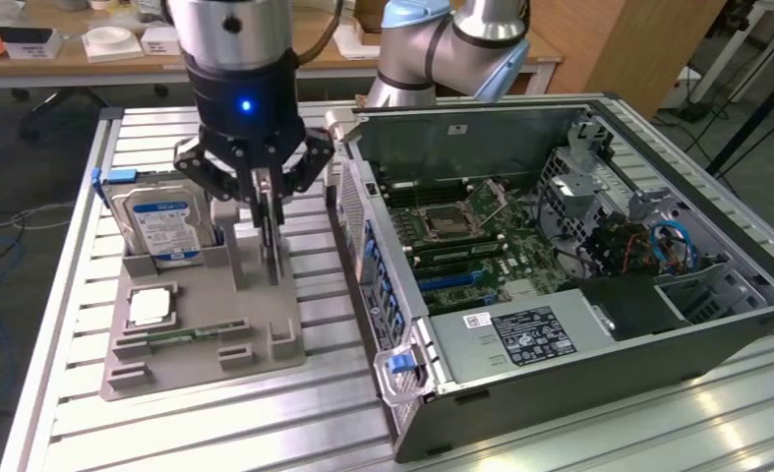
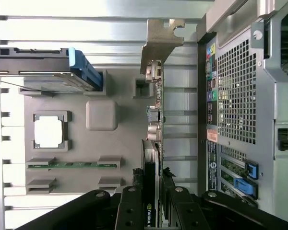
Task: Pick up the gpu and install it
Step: 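Pick up the gpu and move the gpu toward the slot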
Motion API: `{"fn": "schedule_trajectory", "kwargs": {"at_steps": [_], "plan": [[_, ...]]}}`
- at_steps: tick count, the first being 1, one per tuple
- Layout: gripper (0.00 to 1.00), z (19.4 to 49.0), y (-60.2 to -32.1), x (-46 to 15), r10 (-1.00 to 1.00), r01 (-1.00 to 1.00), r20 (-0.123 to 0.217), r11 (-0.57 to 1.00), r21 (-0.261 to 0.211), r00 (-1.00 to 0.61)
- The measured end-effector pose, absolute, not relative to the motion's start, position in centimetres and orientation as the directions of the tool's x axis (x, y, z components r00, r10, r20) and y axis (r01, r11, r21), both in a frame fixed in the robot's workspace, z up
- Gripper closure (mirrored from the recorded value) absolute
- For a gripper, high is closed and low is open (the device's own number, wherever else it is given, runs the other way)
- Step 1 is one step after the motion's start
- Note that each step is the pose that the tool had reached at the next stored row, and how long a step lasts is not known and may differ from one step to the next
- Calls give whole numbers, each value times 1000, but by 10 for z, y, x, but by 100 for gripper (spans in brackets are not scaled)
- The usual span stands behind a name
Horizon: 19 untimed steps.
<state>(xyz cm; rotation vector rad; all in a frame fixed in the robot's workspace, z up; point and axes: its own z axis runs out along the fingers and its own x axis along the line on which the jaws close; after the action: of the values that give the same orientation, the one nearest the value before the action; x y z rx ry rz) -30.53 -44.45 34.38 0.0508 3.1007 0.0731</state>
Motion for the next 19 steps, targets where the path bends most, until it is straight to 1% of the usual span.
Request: {"fn": "schedule_trajectory", "kwargs": {"at_steps": [13, 19], "plan": [[74, 406, -445, -305, 34, 32, -39, 998, 48, -999], [74, 408, -445, -305, 34, 32, -39, 998, 48, -999]]}}
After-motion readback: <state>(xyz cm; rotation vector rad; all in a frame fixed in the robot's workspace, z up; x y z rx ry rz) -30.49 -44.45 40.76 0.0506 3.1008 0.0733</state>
